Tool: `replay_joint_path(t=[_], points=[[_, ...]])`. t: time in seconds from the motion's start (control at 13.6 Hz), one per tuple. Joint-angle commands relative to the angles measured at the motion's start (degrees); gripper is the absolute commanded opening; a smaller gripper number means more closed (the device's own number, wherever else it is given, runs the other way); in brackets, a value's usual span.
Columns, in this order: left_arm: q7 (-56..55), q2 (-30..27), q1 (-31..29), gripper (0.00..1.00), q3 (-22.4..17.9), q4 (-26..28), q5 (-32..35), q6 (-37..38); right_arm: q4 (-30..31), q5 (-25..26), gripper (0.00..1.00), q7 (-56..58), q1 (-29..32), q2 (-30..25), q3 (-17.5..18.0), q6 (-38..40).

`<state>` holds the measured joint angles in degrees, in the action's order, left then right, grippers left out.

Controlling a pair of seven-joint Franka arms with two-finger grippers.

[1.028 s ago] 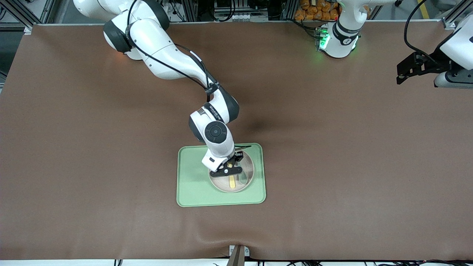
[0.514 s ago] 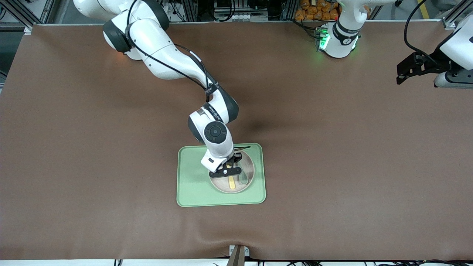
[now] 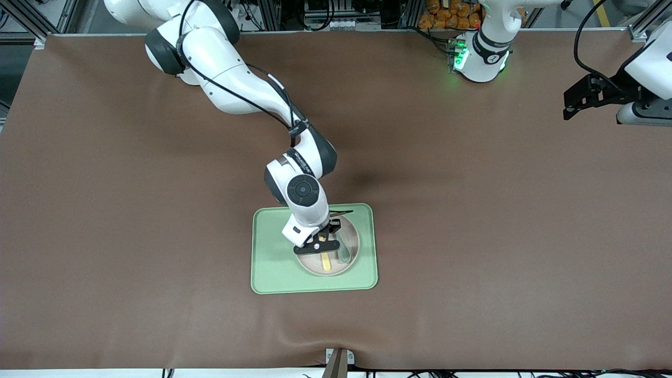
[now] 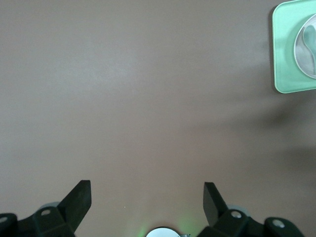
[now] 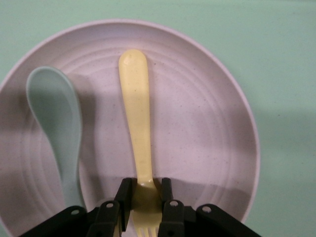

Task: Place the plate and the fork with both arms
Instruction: 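Lift the fork with the right gripper and move it beside the plate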

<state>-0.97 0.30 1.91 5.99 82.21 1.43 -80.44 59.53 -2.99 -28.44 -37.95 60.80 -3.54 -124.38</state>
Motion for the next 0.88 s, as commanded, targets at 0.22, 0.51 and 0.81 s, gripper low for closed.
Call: replay_joint_path(t=[0.22,0.51,0.81], points=[[1.24,-0.12,-0.24,1.00,0.08,-0.39,-0.29,-0.24,-1.61,0.18,0.00,-0.38,2.00,-1.29,0.99,5.19],[1.24,-0.03,-0.24,1.00,0.08,-0.39,-0.29,-0.24,-2.22,-0.95,0.00,-0.38,3.93,-2.09,1.78,6.34],[1.33,-0.03,-0.24,1.00,0.08,-0.30,-0.29,-0.24,-2.22,-1.75,0.00,-0.21,6.03,-4.28,1.78,8.62]])
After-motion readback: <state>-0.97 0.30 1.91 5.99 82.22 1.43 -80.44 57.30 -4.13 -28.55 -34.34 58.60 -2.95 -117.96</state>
